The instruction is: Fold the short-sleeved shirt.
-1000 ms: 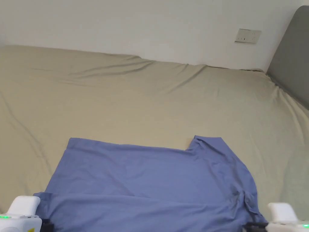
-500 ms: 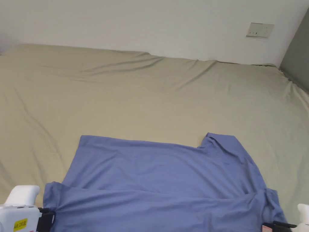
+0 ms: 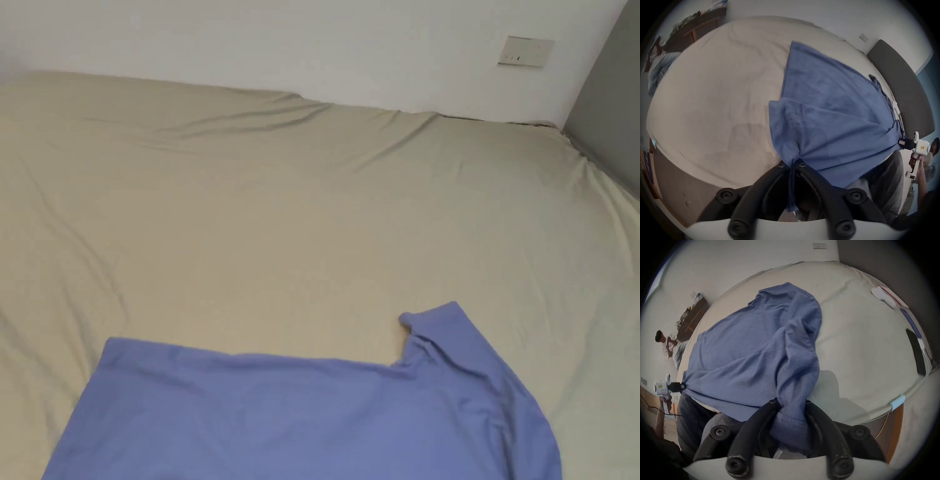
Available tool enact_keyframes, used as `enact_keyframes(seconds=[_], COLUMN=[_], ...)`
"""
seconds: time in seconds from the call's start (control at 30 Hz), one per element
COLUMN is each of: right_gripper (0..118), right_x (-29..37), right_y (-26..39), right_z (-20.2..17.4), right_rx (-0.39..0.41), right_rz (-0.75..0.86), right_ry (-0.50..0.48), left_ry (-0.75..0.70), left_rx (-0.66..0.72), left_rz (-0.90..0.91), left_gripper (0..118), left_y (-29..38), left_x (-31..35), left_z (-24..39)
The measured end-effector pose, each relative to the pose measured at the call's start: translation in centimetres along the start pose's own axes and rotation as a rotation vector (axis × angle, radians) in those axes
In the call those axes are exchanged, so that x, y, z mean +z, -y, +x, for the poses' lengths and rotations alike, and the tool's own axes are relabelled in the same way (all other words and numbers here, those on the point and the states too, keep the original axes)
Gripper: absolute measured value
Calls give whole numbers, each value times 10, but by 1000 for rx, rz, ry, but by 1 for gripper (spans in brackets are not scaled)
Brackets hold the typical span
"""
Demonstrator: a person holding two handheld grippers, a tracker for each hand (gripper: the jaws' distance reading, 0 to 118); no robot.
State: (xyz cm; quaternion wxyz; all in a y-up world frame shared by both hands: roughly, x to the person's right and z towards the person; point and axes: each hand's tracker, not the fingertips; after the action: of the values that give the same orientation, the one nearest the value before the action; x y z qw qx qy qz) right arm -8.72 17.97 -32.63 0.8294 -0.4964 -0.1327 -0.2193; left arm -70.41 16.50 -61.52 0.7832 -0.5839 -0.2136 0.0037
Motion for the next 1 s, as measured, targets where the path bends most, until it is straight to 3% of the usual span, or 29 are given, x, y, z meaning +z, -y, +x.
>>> enact_keyframes(seconds=[0.07, 0.13, 0.2, 0.27, 0.3, 0.33, 0.43, 0.53, 0.6, 0.7, 0.83, 0.87, 0.9, 0.93, 1.0], right_gripper=[16, 19, 31, 62, 80, 90, 90, 90, 90, 90, 90, 90, 90, 90, 90], right_x=[-4, -16, -20, -21, -19, -15, 12, 32, 33, 24, -3, -10, -20, -31, -56], right_y=[8, 11, 10, 7, 5, 2, -9, -39, -62, -98, -144, -156, -168, -183, -212], right_z=[-4, -10, -21, -26, -28, -29, -23, -23, -24, -28, -32, -32, -30, -29, -27], right_rx=[-30, 25, 100, 185, 222, 244, 205, 142, 116, 154, 283, 297, 308, 320, 320], right_rz=[21, 58, 83, 80, 67, 59, 186, 317, 372, 381, 389, 372, 356, 332, 272], right_ry=[14, 71, 125, 183, 253, 311, 261, 272, 261, 312, 341, 346, 343, 331, 302], left_ry=[1, -41, -86, -117, -129, -148, -70, -35, 14, -8, -208, -260, -235, -174, -232], left_rx=[-26, -59, -121, -214, -238, -249, -208, -166, -141, -70, -193, -287, -335, -364, -412], left_rz=[97, 51, 47, 21, 37, 66, 234, 394, 437, 221, 59, 150, 133, 98, 151], left_gripper=[5, 5, 5, 10, 20, 31, 43, 75, 76, 76, 56, 54, 45, 0, 0], left_y=[5, -5, -11, -20, -26, -35, -88, -169, -220, -289, -304, -290, -292, -293, -273], left_x=[0, -7, -14, -12, -7, 6, 29, 18, -17, -83, -142, -131, -125, -121, -97], left_z=[3, 12, 12, 19, 21, 32, 35, 49, 54, 62, 79, 88, 96, 101, 113])
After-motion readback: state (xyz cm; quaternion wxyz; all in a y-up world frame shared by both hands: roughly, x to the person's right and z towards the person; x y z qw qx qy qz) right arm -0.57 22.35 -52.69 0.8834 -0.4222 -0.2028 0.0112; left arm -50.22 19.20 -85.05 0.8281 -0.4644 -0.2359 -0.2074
